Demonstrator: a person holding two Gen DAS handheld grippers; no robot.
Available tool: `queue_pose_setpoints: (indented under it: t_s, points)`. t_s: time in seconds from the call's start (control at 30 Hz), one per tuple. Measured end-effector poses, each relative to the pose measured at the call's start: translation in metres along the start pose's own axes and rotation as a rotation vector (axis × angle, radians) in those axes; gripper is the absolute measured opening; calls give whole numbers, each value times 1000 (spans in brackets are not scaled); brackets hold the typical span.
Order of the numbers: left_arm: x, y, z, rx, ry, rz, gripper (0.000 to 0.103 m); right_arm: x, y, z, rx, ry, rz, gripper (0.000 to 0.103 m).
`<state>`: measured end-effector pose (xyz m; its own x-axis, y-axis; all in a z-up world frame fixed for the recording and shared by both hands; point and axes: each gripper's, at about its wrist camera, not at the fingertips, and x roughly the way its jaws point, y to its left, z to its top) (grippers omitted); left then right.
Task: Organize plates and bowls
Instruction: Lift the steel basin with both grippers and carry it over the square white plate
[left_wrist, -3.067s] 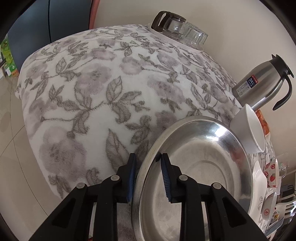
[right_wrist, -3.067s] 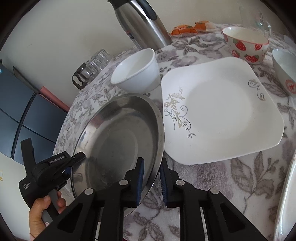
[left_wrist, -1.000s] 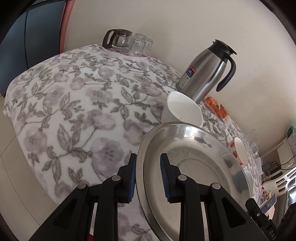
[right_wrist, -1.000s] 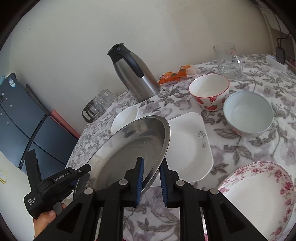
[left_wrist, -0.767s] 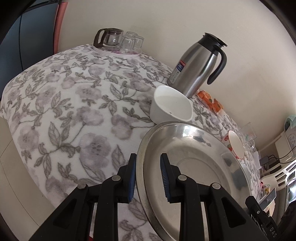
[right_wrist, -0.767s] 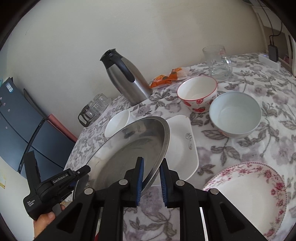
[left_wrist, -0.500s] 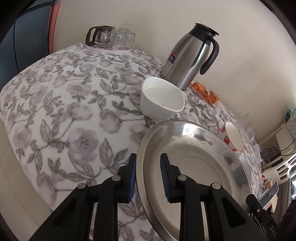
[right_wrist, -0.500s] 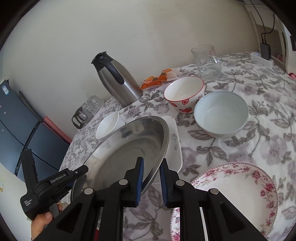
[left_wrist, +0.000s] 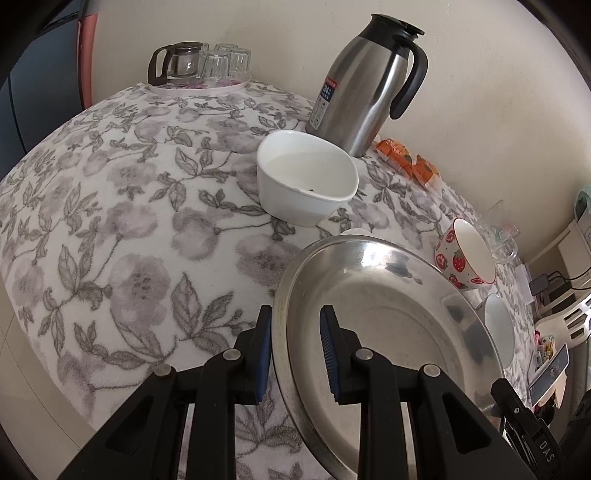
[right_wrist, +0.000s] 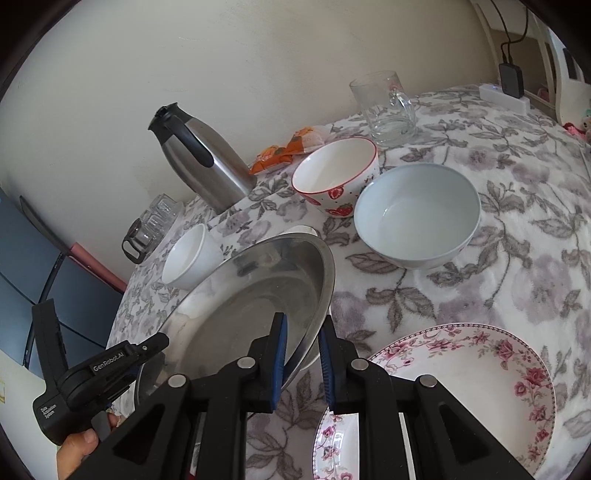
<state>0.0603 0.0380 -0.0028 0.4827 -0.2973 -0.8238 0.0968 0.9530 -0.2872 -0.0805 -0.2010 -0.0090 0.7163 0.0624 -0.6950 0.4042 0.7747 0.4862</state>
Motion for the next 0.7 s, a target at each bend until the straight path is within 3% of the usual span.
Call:
queue_pose_setpoints:
  t_s: [0.7]
  points:
    - [31, -14, 7, 96, 12, 46, 26, 31, -8, 0, -9, 38, -81, 18]
